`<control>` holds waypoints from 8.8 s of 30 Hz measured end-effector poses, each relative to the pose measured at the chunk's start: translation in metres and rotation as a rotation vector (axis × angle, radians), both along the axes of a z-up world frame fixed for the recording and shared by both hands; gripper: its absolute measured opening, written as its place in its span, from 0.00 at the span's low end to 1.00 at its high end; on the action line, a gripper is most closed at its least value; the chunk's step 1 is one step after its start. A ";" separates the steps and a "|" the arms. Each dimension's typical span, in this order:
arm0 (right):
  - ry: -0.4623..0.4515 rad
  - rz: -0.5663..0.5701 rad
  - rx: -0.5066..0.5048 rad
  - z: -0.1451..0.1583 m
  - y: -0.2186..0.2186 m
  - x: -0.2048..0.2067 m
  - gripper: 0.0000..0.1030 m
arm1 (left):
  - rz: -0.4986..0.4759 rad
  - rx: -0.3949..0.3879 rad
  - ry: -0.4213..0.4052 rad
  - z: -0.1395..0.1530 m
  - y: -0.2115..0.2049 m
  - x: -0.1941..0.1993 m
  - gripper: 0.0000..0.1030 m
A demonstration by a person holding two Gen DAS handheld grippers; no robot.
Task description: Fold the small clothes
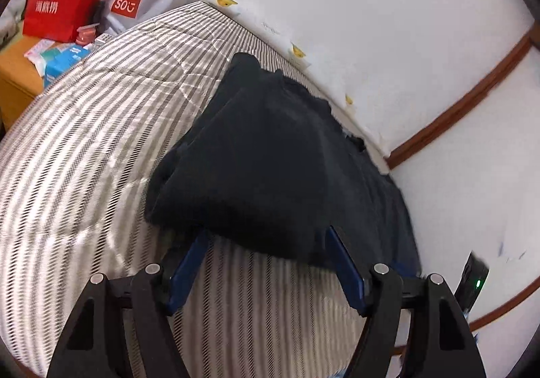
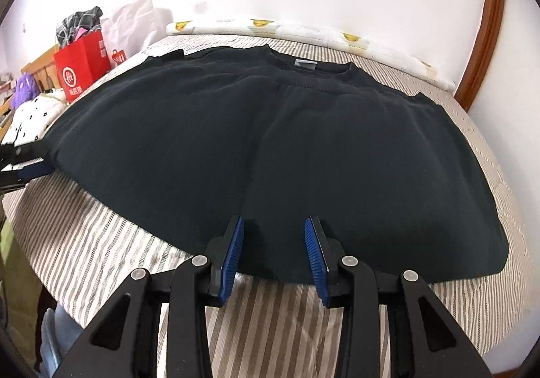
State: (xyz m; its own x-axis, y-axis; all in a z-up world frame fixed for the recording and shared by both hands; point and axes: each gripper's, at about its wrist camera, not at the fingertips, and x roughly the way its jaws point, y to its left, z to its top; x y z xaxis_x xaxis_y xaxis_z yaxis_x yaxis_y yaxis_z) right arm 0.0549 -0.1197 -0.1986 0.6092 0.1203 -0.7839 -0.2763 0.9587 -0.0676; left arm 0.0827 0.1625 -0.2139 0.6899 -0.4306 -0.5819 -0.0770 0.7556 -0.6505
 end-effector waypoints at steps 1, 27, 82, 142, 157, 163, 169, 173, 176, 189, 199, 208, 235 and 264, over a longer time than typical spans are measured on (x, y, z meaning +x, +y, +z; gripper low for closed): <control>0.005 -0.001 0.014 0.001 -0.003 -0.001 0.36 | 0.009 -0.015 -0.002 -0.001 0.000 0.002 0.68; 0.036 -0.014 0.136 0.009 -0.034 -0.006 0.36 | 0.271 0.007 0.108 0.003 0.004 0.034 0.37; -0.008 -0.024 0.422 0.079 -0.040 0.007 0.64 | -0.377 0.363 -0.066 0.032 -0.098 0.010 0.67; -0.057 -0.434 0.409 -0.010 -0.231 0.080 0.22 | -0.430 0.383 -0.136 0.045 -0.231 0.071 0.20; 0.009 -0.280 0.426 -0.006 -0.119 0.166 0.21 | -0.231 0.387 -0.070 0.049 -0.112 0.115 0.19; 0.025 -0.193 0.403 -0.004 -0.075 0.185 0.21 | -0.190 0.369 -0.037 0.047 -0.078 0.124 0.19; 0.015 -0.166 0.393 -0.004 -0.071 0.179 0.22 | -0.206 0.406 -0.010 0.038 -0.086 0.116 0.20; 0.003 -0.149 0.368 -0.002 -0.078 0.166 0.24 | -0.208 0.391 0.019 0.033 -0.088 0.119 0.21; -0.028 -0.146 0.332 0.007 -0.084 0.152 0.25 | -0.218 0.385 0.043 0.034 -0.089 0.116 0.21; -0.193 -0.029 0.265 0.043 -0.056 0.119 0.25 | -0.209 0.397 -0.018 0.063 -0.088 0.074 0.31; -0.081 -0.056 0.154 0.012 -0.054 0.114 0.22 | -0.181 0.470 -0.042 0.082 -0.098 0.122 0.32; -0.138 -0.095 0.112 0.049 -0.075 0.120 0.30 | -0.207 0.472 0.061 0.056 -0.094 0.126 0.35; 0.224 -0.178 0.480 -0.003 -0.057 0.374 0.17 | -0.290 0.380 0.053 0.051 -0.066 0.228 0.37; 0.250 -0.111 0.562 0.001 -0.115 0.227 0.40 | -0.311 0.343 0.042 0.055 -0.073 0.178 0.40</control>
State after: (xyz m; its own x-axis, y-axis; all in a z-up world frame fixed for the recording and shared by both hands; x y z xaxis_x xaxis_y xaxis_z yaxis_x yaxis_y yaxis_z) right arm 0.2821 -0.2347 -0.1979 0.4481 0.5022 -0.7396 -0.1152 0.8529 0.5092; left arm 0.2605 0.0895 -0.1590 0.5315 -0.3909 -0.7515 0.1665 0.9181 -0.3598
